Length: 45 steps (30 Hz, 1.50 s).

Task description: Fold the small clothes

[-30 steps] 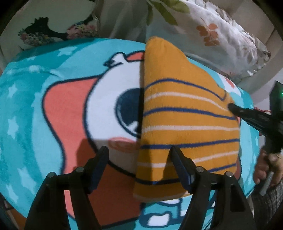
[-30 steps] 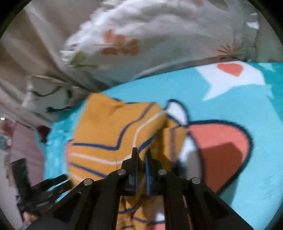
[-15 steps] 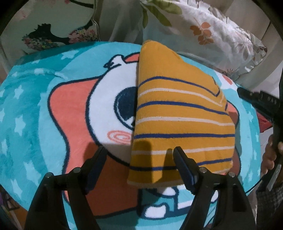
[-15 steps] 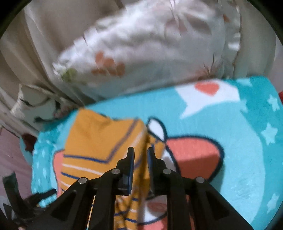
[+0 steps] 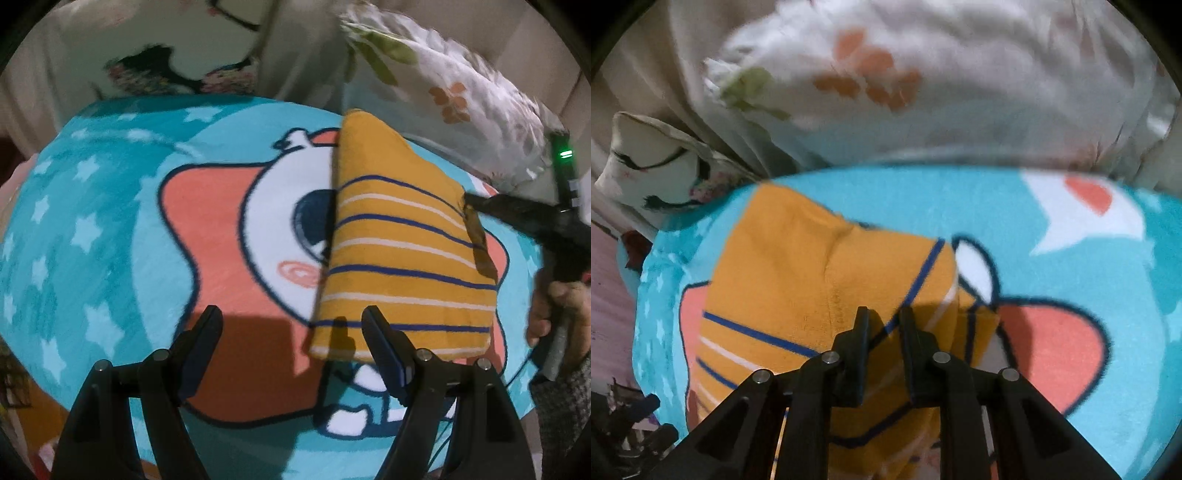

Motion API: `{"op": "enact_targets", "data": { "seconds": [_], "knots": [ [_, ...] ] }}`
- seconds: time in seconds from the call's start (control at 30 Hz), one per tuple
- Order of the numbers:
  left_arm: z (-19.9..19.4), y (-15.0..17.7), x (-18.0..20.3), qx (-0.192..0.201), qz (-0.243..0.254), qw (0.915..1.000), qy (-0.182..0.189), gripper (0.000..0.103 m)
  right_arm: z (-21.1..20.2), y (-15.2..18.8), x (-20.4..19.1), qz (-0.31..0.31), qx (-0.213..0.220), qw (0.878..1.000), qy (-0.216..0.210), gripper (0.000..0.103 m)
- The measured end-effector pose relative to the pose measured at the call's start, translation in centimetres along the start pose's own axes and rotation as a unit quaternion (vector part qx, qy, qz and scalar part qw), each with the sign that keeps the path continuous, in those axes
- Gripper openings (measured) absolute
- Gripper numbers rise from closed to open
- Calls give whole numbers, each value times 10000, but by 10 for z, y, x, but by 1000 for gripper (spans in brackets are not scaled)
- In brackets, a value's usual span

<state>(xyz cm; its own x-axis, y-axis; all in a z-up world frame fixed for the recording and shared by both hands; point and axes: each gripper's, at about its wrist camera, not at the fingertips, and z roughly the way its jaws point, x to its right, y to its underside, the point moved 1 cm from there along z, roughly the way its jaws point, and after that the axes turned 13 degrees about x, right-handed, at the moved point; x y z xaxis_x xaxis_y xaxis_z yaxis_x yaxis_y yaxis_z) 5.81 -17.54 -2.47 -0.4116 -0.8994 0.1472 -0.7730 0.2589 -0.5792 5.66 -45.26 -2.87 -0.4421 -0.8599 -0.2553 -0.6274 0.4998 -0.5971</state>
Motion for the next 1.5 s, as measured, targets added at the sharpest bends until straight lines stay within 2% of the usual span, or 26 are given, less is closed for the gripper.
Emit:
{"op": "enact_targets", "data": {
  "seconds": [0.07, 0.13, 0.2, 0.23, 0.33, 0.4, 0.5, 0.57, 0.63, 0.67, 0.7, 0.8, 0.9, 0.97, 1.07, 1.23, 1.5],
  "knots": [
    [-1, 6, -13, -17, -196, 9998, -99, 77, -16, -8, -16, -25, 228, 9989, -400, 20],
    [-2, 9, -24, -31, -410, 9990, -163, 77, -19, -12, -34, 60, 251, 9954, -924, 28],
    [-6, 11, -32, 15, -579, 9981, -215, 77, -8, -7, -54, 200, 18, 9875, -1561, 29],
    [-11, 12, -35, 75, -614, 9977, -263, 77, 0, -3, -62, 200, -117, 9851, -1703, 29],
    [-20, 14, -40, 182, -675, 9969, -354, 77, 32, 13, -76, 43, -503, 9858, -1600, 30],
    [-27, 17, -44, 245, -721, 9963, -406, 77, 47, 20, -72, 148, -679, 9858, -1531, 30],
    [-35, 22, -51, 281, -811, 9948, -545, 77, 30, 12, -70, 309, -507, 9834, -1716, 31],
    [-37, 27, -56, 253, -892, 9936, -640, 77, 14, 9, -75, 353, -402, 9777, -2033, 32],
    [-38, 31, -60, 232, -930, 9928, -721, 77, 3, 13, -83, 276, -322, 9732, -2258, 38],
    [-39, 33, -61, 214, -945, 9925, -747, 77, 0, 18, -86, 232, -318, 9721, -2310, 45],
    [-38, 35, -61, 200, -947, 9925, -747, 77, 0, 23, -88, 171, -356, 9723, -2305, 48],
    [-34, 37, -57, 160, -882, 9937, -680, 77, 11, 38, -88, 59, -490, 9765, -2100, 48],
    [-31, 38, -48, 120, -735, 9958, -539, 77, -13, 36, -71, 288, -192, 9762, -2139, 48],
    [-29, 39, -42, 108, -627, 9973, -370, 77, -31, 35, -57, 336, 35, 9791, -2004, 48],
    [-27, 41, -35, 120, -469, 9987, -151, 77, -54, 44, -20, 750, 176, 9832, -1652, 49],
    [-24, 52, -36, -2, -386, 9990, 229, 77, -92, 87, 25, 1444, 262, 9844, -971, 49],
    [-43, 87, -48, -226, -77, 9984, 503, 77, -123, 158, 19, 1681, 182, 9853, -239, 49]
  ]
}}
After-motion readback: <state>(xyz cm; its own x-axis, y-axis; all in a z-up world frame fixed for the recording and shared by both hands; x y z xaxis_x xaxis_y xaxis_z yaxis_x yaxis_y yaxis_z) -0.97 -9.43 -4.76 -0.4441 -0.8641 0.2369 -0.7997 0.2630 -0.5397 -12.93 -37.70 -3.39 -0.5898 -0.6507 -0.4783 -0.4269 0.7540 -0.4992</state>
